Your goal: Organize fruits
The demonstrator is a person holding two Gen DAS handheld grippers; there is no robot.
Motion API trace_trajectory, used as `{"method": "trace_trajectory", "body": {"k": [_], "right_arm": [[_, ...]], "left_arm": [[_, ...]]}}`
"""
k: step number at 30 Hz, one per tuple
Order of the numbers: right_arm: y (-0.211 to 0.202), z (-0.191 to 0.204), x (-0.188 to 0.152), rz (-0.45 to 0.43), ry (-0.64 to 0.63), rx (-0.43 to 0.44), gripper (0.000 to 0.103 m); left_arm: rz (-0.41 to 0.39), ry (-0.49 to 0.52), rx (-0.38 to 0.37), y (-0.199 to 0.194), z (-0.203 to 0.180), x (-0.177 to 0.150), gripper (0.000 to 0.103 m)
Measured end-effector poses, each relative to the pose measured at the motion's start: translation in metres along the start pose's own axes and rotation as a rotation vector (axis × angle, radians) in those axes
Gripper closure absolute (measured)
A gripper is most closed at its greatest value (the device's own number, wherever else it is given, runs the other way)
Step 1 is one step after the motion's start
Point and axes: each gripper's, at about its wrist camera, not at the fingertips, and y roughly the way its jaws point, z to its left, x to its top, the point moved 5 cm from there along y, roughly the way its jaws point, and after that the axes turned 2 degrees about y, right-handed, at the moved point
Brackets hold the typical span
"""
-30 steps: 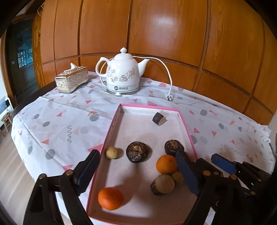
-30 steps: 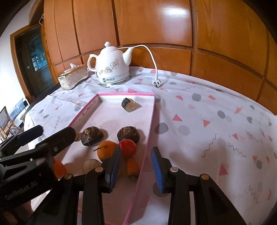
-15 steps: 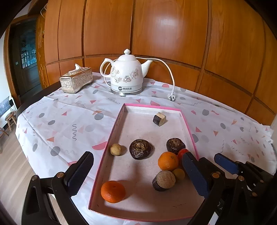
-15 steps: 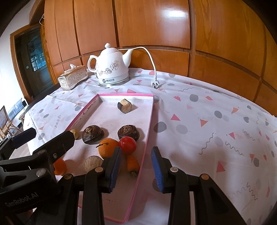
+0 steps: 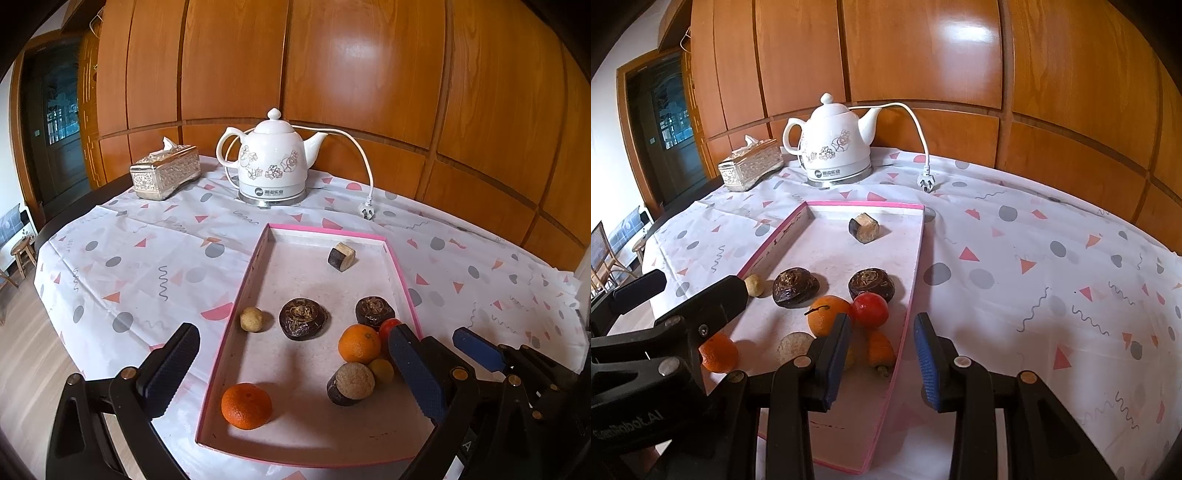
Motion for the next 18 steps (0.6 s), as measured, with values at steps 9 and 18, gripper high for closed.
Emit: {"method": "trace_trajectory", "body": {"k": [9, 18], "right_arm": [[-0.0019, 0.0030, -0.0002, -0.006, -0.013, 0.000, 0.067], [-0.0020, 0.0047, -0.0007, -0.010, -0.023, -0.002, 0.067]], "left_arm": [[0.012, 0.001, 0.057, 0.0006, 0.0027, -0.0005, 0.000], [0.002, -0.030, 0.018, -0.0006, 0.0053, -0.0012, 0.000]]}}
